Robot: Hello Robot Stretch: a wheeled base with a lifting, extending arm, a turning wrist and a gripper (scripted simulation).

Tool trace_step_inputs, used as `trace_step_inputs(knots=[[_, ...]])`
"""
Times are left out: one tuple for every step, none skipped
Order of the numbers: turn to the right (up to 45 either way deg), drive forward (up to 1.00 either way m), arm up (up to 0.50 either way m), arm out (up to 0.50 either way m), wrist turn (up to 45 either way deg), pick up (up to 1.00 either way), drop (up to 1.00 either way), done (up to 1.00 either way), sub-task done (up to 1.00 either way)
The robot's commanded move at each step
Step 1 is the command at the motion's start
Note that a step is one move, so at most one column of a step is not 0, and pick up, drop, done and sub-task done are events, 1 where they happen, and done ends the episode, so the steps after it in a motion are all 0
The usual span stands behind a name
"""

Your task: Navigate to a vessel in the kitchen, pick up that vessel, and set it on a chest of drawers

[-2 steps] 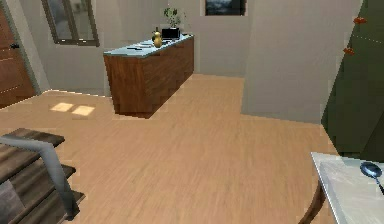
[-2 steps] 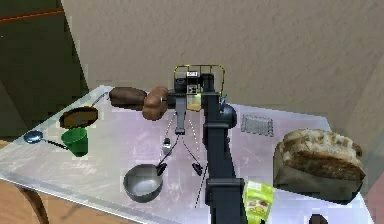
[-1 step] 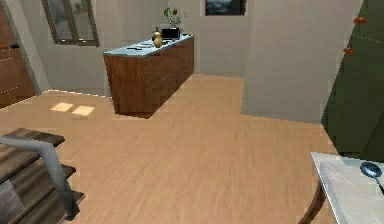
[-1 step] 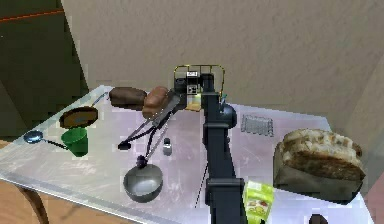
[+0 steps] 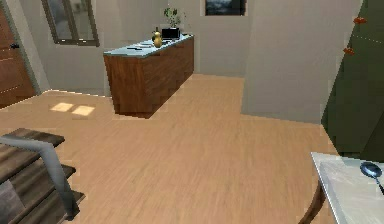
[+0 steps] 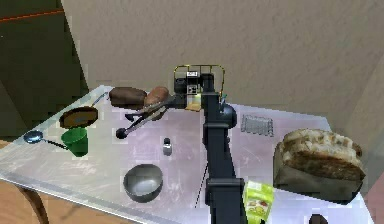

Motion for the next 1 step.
trace_step_inputs(knots=[[0.0, 0.0, 0.0, 0.0, 45.0, 0.0, 0.0, 0.0, 0.0]])
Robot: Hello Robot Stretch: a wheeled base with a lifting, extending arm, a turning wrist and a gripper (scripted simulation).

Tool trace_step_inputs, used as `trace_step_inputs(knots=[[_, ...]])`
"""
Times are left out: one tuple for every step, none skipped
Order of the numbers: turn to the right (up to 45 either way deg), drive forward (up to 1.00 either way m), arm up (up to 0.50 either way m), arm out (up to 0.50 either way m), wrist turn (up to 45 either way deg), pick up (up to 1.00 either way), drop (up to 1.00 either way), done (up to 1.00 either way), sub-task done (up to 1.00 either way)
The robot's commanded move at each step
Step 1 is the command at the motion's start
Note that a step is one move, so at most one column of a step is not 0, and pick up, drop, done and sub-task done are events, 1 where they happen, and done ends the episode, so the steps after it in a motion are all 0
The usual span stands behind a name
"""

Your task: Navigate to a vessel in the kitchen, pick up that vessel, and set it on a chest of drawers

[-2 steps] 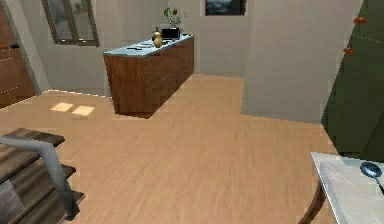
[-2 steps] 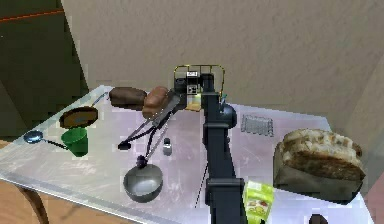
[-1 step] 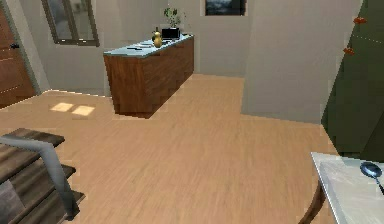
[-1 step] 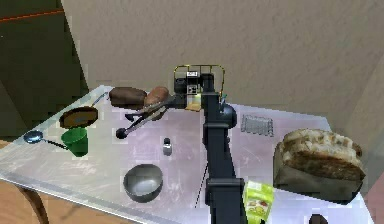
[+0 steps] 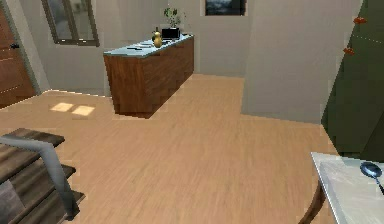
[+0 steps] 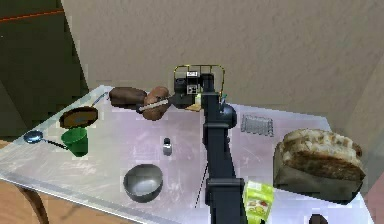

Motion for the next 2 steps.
trace_step_inputs(knots=[[0.0, 0.0, 0.0, 0.0, 45.0, 0.0, 0.0, 0.0, 0.0], [0.0, 0.0, 0.0, 0.0, 45.0, 0.0, 0.0, 0.0, 0.0]])
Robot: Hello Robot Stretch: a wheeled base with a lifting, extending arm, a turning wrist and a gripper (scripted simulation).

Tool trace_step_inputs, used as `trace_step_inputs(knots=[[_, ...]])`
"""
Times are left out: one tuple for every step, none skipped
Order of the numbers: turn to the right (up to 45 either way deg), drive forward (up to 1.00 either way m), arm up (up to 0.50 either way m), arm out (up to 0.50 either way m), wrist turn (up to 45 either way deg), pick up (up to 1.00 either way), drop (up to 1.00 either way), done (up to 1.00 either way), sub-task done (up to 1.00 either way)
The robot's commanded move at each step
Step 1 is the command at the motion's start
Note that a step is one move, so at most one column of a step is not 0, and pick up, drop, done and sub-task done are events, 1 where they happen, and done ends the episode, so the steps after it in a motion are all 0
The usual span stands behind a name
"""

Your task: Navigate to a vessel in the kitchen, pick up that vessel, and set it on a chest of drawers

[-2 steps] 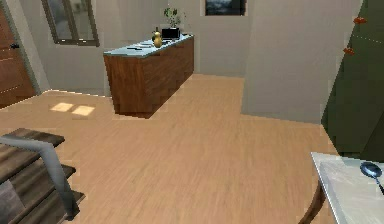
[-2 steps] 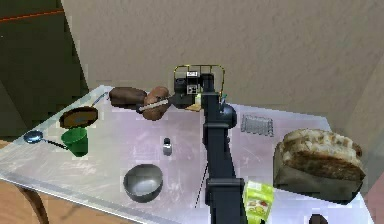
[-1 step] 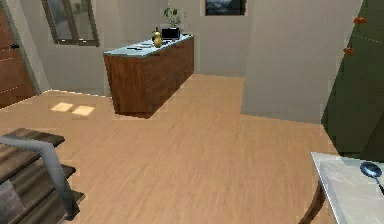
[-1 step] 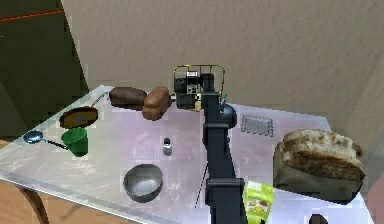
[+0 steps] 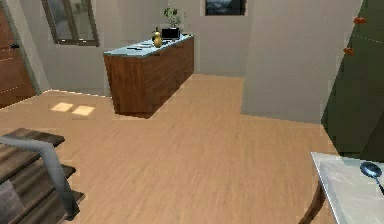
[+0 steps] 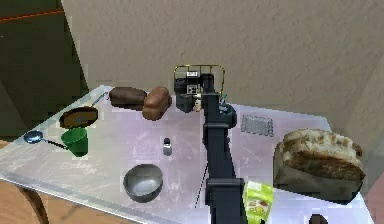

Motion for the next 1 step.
trace_step_inputs(knots=[[0.0, 0.0, 0.0, 0.0, 6.0, 0.0, 0.0, 0.0, 0.0]])
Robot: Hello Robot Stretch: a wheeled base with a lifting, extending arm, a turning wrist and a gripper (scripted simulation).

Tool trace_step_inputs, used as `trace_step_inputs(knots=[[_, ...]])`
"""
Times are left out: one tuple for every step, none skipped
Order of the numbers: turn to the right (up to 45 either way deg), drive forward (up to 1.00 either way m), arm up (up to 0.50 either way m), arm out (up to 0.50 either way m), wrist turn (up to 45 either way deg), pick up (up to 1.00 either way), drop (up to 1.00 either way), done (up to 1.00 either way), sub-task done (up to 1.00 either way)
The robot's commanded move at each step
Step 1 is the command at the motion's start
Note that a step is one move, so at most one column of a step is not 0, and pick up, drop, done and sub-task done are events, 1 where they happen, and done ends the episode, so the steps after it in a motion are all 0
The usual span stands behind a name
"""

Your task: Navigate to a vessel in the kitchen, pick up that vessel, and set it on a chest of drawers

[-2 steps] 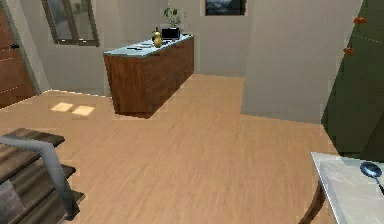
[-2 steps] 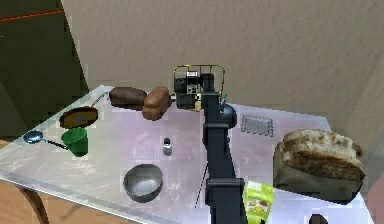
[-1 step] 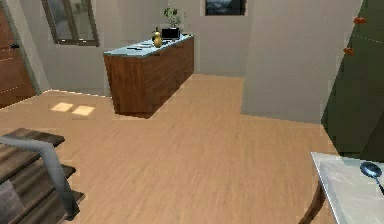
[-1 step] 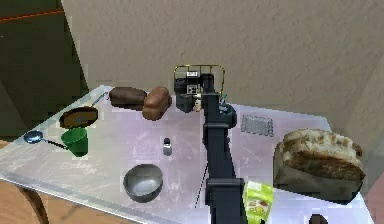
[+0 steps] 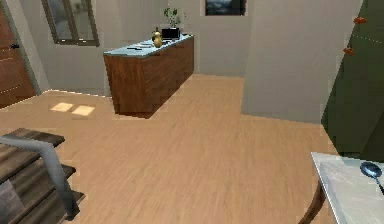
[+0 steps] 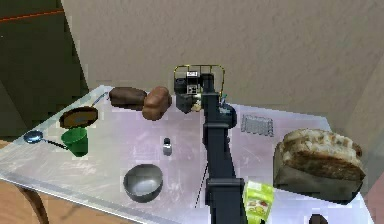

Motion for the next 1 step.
trace_step_inputs(knots=[[0.0, 0.0, -0.3, 0.0, 0.0, 0.0, 0.0, 0.0, 0.0]])
